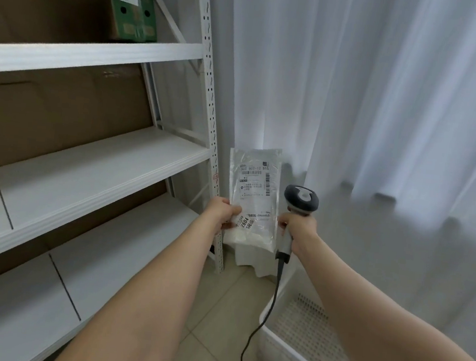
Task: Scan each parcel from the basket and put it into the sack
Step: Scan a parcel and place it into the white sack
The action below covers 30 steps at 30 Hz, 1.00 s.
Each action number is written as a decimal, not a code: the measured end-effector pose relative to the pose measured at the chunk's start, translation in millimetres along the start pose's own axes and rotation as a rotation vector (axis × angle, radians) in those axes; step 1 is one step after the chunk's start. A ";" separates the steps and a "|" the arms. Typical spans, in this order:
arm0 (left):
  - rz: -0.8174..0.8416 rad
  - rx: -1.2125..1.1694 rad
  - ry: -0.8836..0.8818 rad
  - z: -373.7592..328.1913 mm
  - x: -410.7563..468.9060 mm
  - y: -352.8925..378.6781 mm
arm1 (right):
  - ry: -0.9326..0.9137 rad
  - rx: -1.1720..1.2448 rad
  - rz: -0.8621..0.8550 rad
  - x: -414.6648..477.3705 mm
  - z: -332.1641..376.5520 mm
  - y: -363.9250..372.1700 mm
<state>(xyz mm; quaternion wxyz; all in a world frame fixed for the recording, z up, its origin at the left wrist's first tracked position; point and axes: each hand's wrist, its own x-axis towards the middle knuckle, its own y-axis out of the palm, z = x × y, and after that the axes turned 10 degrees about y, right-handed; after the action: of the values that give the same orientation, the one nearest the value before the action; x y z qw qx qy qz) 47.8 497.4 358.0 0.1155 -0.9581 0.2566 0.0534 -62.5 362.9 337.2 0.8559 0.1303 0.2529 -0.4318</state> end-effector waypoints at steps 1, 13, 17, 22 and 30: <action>-0.020 -0.007 0.003 0.0 -1.4 0.4 | -0.002 0.026 0.009 -0.1 0.3 -2.5; -0.092 -0.041 -0.026 21.8 0.6 9.9 | -0.032 0.202 0.162 -13.2 -5.9 -19.7; -0.197 -0.016 -0.045 28.8 1.5 5.3 | -0.048 0.148 0.307 -25.7 -4.1 -30.0; -0.240 0.038 -0.065 41.3 1.0 0.0 | -0.089 -0.025 0.407 -38.1 -1.5 -27.4; -0.266 0.033 -0.100 52.7 -2.7 -9.2 | -0.083 -0.098 0.436 -46.2 1.2 -16.0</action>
<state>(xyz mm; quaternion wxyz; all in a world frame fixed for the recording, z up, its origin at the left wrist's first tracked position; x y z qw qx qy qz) 47.8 519.5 309.2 0.1501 -0.9778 0.1219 0.0811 -98.1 383.9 363.3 0.9439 0.1223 0.2040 -0.2290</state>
